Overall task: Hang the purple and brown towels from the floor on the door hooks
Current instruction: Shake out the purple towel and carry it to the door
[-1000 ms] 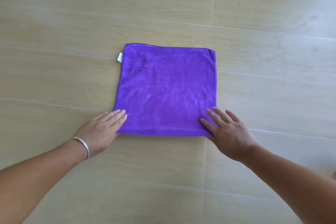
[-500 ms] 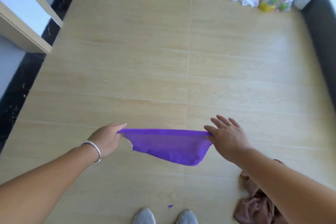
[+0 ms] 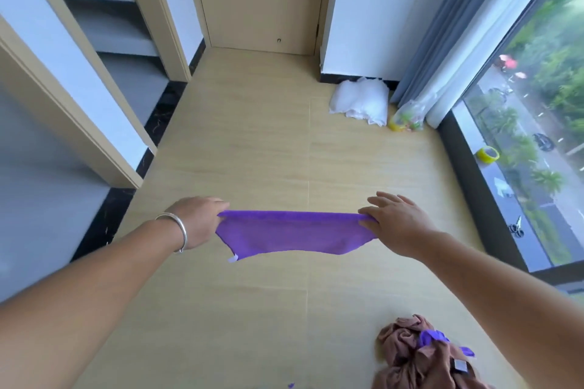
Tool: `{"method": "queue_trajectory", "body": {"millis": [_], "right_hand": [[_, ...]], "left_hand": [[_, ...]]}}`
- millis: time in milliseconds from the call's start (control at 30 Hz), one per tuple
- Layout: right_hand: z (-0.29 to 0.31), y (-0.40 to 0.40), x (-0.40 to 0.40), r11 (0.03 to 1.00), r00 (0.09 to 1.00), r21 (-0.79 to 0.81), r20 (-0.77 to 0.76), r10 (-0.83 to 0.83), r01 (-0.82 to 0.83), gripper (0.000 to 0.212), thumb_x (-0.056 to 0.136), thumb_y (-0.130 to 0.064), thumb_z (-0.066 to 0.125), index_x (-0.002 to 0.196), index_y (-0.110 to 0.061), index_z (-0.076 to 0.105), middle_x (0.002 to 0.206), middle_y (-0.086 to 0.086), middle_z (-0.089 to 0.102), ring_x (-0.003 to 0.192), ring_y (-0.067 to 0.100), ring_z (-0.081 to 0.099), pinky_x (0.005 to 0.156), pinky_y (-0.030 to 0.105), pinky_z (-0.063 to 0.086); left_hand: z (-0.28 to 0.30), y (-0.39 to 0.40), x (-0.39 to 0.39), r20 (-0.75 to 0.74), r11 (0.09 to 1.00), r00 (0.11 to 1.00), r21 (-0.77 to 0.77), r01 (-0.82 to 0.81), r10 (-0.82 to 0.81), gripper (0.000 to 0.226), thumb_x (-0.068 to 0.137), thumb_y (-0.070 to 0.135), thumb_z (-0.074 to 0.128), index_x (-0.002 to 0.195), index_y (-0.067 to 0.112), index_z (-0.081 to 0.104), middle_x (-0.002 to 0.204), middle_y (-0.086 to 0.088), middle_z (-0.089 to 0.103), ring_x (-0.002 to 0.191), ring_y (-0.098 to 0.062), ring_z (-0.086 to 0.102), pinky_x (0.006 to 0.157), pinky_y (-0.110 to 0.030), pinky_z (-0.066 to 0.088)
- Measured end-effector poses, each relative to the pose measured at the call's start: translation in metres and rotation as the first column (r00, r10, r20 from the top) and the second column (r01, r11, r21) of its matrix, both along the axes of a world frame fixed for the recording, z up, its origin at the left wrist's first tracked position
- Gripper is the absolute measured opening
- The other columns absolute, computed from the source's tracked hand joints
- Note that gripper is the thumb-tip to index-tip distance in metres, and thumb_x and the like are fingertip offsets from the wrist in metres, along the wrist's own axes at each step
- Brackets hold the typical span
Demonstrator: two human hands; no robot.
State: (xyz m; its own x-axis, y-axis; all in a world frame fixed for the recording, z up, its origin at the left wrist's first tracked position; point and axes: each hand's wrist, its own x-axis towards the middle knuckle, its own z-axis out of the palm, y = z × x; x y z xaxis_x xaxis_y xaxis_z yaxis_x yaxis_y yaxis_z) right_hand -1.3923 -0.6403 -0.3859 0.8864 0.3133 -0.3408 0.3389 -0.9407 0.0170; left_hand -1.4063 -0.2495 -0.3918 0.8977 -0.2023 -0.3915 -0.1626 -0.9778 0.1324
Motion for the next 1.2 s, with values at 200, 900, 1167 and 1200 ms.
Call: {"method": "queue_trajectory", "body": {"millis": [200, 900, 1167, 1200], "right_hand": [[0.162, 0.003, 0.016, 0.990, 0.980, 0.141, 0.189, -0.057, 0.030, 0.039, 0.101, -0.047, 0.035, 0.129, -0.034, 0.058, 0.140, -0.007, 0.049, 0.140, 0.016, 0.030, 0.109, 0.029, 0.026], [0.442, -0.013, 0.023, 0.973, 0.814, 0.229, 0.566, -0.128, -0.006, 0.031, 0.100, -0.035, 0.043, 0.109, -0.019, 0.068, 0.104, -0.002, 0.062, 0.119, 0.021, 0.046, 0.100, 0.041, 0.041], [0.486, -0.022, 0.023, 0.969, 0.692, 0.245, 0.698, -0.181, 0.006, 0.037, 0.102, -0.037, 0.033, 0.115, -0.026, 0.066, 0.117, -0.007, 0.062, 0.129, 0.017, 0.041, 0.109, 0.040, 0.033], [0.490, -0.023, 0.022, 0.971, 0.665, 0.239, 0.723, -0.186, 0.011, 0.038, 0.103, -0.037, 0.031, 0.116, -0.027, 0.065, 0.118, -0.008, 0.061, 0.129, 0.016, 0.040, 0.109, 0.039, 0.032]], "left_hand": [[0.146, -0.002, 0.022, 0.166, 0.997, 0.985, -0.060, -0.044, 0.054, 0.022, 0.095, 0.021, 0.036, 0.085, 0.020, 0.056, 0.087, 0.004, 0.057, 0.083, -0.022, 0.057, 0.073, -0.037, 0.047], [0.442, -0.026, 0.042, 0.574, 0.989, 0.813, -0.149, -0.019, 0.102, 0.030, 0.097, 0.017, 0.034, 0.079, 0.013, 0.059, 0.077, -0.006, 0.062, 0.066, -0.020, 0.050, 0.059, -0.031, 0.035], [0.483, -0.035, 0.047, 0.733, 0.998, 0.678, -0.020, -0.058, 0.054, 0.034, 0.098, 0.026, 0.031, 0.074, 0.026, 0.054, 0.072, 0.003, 0.062, 0.065, -0.017, 0.058, 0.061, -0.034, 0.049], [0.485, -0.038, 0.047, 0.768, 0.996, 0.640, 0.023, -0.084, 0.036, 0.033, 0.098, 0.028, 0.030, 0.074, 0.026, 0.053, 0.072, 0.005, 0.061, 0.066, -0.016, 0.058, 0.063, -0.035, 0.052]]}}
